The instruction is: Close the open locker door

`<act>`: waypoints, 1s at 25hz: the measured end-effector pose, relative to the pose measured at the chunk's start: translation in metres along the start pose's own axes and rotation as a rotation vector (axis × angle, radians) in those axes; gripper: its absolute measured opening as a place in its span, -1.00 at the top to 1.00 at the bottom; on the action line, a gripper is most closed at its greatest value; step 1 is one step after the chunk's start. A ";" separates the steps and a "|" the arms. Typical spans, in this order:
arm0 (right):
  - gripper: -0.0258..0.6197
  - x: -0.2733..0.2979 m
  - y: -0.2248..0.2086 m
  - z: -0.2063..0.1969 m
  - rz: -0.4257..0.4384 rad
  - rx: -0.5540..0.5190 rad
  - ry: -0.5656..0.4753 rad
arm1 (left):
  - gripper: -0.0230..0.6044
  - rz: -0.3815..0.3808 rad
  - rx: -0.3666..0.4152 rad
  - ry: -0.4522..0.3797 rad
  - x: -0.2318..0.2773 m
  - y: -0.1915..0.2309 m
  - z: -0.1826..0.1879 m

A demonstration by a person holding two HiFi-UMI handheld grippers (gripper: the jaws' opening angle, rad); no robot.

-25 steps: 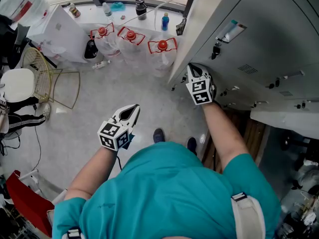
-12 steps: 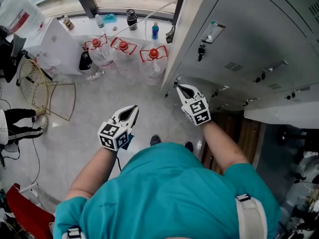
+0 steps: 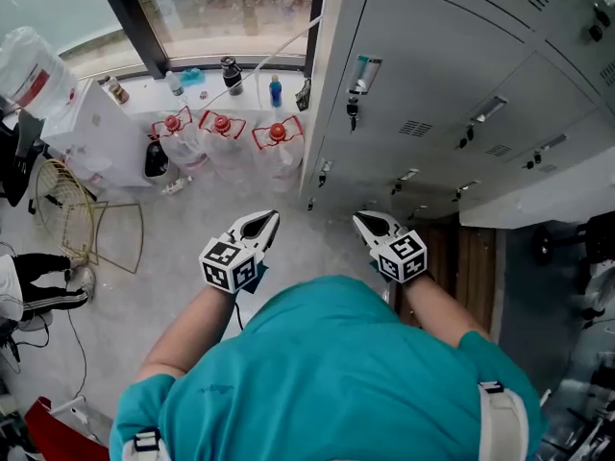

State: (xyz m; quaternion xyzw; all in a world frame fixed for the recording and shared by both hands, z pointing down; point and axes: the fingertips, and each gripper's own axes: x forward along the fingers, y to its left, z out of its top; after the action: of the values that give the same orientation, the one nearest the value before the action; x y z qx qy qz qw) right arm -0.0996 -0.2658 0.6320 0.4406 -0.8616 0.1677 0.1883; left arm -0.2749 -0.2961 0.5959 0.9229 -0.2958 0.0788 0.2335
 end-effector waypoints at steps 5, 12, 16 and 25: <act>0.92 -0.018 -0.003 -0.002 -0.033 -0.010 0.016 | 0.92 -0.040 -0.014 0.000 0.006 -0.006 0.001; 0.92 -0.036 -0.010 -0.015 -0.060 -0.036 0.071 | 0.92 -0.040 -0.052 -0.009 0.007 -0.015 -0.013; 0.92 -0.039 -0.015 -0.020 -0.060 -0.047 0.096 | 0.92 -0.018 -0.068 -0.013 0.004 -0.014 -0.021; 0.92 -0.045 -0.025 -0.024 -0.008 -0.066 0.090 | 0.92 0.040 -0.087 -0.024 0.007 -0.029 -0.026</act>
State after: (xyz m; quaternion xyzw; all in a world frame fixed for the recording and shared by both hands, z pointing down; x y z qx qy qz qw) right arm -0.0506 -0.2368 0.6345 0.4296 -0.8556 0.1579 0.2418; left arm -0.2520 -0.2665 0.6095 0.9067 -0.3202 0.0596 0.2680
